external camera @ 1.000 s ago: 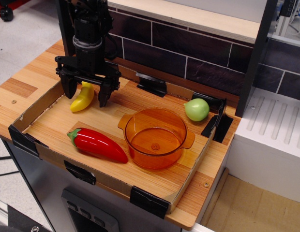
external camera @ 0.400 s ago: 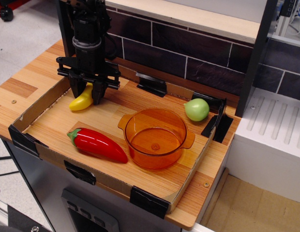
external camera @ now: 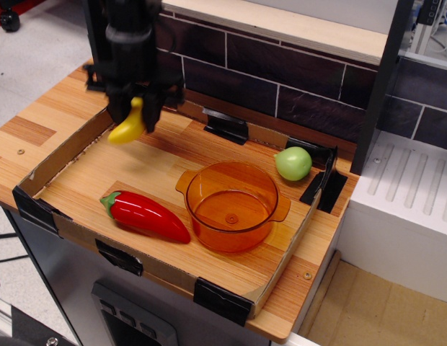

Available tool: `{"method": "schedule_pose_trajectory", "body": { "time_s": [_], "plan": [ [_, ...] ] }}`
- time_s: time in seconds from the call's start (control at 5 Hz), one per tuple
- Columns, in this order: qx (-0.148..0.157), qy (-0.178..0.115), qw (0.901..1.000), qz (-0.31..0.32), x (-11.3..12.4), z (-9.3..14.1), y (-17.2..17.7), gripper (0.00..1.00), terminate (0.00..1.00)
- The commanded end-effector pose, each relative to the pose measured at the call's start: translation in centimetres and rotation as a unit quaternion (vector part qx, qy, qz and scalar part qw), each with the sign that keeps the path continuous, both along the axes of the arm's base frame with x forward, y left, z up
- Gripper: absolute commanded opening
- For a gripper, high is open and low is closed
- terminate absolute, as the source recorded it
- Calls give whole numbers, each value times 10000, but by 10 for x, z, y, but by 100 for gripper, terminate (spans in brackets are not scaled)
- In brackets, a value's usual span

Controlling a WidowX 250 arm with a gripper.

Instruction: Put banana in pot

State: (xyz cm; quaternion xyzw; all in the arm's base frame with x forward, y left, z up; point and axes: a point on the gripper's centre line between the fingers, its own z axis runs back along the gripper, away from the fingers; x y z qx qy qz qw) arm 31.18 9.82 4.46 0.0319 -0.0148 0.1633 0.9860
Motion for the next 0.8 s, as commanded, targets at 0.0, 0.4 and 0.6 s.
{"method": "schedule_pose_trajectory", "body": {
  "time_s": [0.0, 0.4, 0.6],
  "plan": [
    [-180, -392, 9991, 47, 10, 55, -59, 0, 0],
    [-141, -154, 9989, -422, -20, 53, -121, 0, 0],
    [-47, 5, 9983, -577, -30, 38, -126, 0, 0]
  ]
}}
